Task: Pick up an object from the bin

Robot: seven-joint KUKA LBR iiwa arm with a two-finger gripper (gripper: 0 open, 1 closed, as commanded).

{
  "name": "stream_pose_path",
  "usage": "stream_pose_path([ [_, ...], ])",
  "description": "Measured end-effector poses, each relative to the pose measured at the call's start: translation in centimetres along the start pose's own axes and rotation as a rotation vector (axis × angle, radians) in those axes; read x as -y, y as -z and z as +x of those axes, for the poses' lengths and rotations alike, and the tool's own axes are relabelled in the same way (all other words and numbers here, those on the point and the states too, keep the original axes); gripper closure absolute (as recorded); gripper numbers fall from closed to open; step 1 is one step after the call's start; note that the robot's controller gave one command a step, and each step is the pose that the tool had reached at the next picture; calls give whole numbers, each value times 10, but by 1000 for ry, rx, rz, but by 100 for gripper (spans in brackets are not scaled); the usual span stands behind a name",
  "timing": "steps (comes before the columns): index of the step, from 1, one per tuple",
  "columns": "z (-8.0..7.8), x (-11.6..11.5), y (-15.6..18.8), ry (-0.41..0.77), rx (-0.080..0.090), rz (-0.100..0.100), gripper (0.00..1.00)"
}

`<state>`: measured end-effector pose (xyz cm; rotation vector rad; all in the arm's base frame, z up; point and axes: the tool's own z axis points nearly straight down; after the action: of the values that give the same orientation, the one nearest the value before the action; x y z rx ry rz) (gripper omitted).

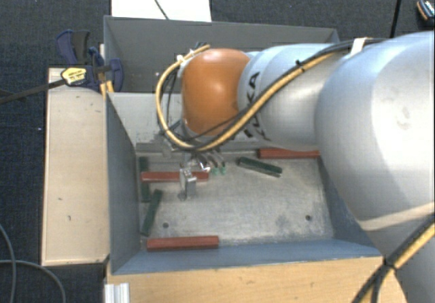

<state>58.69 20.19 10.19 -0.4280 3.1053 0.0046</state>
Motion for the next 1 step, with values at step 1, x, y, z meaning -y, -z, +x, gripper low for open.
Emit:
stream_pose_path([
  [1,4,19,-1,-117,-6,2,0],
])
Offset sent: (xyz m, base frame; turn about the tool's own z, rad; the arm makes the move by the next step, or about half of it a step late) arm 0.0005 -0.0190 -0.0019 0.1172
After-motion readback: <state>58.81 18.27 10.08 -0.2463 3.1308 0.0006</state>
